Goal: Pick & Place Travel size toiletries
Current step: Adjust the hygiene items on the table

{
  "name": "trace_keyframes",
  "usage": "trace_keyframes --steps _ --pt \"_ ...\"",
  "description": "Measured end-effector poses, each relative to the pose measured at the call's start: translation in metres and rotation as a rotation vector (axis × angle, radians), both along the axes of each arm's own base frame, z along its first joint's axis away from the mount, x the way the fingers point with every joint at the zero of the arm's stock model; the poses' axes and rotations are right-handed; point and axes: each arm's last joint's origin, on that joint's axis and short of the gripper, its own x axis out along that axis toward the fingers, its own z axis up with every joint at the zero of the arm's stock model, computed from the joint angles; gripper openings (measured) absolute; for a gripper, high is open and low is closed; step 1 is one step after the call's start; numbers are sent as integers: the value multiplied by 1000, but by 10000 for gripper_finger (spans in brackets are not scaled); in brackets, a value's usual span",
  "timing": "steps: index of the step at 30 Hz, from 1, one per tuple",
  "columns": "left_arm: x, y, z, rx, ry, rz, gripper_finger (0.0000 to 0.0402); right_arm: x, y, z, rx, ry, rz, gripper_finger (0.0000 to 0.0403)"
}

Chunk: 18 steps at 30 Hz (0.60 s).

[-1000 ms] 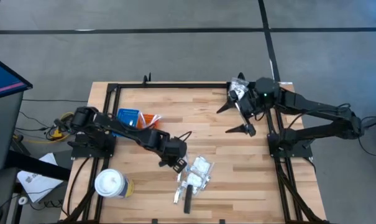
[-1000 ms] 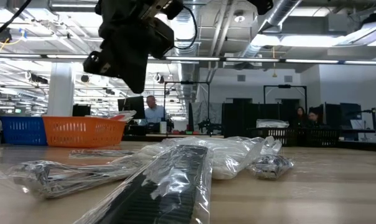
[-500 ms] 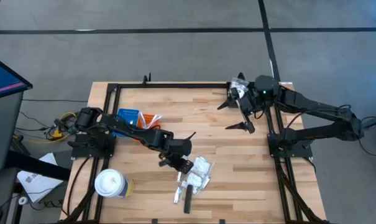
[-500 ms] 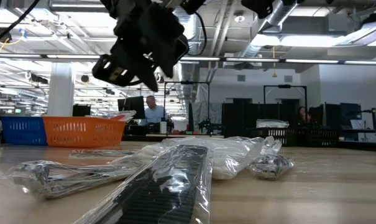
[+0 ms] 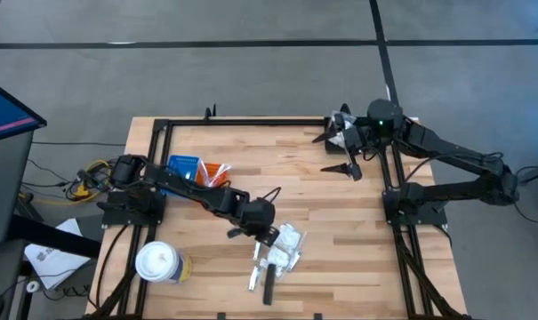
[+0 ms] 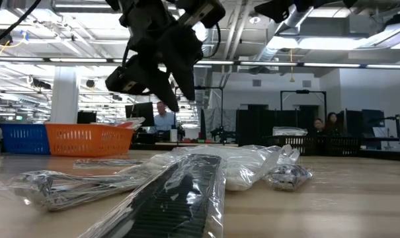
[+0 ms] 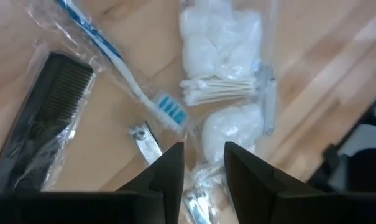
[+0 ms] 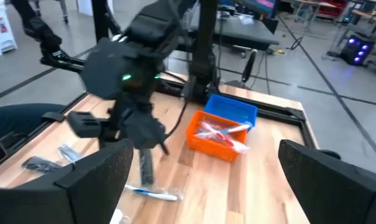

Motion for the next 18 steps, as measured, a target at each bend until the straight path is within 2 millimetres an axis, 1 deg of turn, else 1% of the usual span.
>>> trace_keyframes --steps 2,7,11,14,18 --pt "1 -6 -6 19 29 -13 107 -1 -2 0 5 0 -12 397" --pt "14 -20 -13 76 -13 -140 106 -1 -4 0 29 2 -28 399" --pt "18 -22 -15 103 -39 -165 100 -1 -1 0 37 11 -16 399" --pt "18 -20 -15 135 -40 -156 77 0 2 -2 45 28 0 398" --pt "18 -20 -15 162 -48 -167 17 1 6 -3 51 41 20 399"
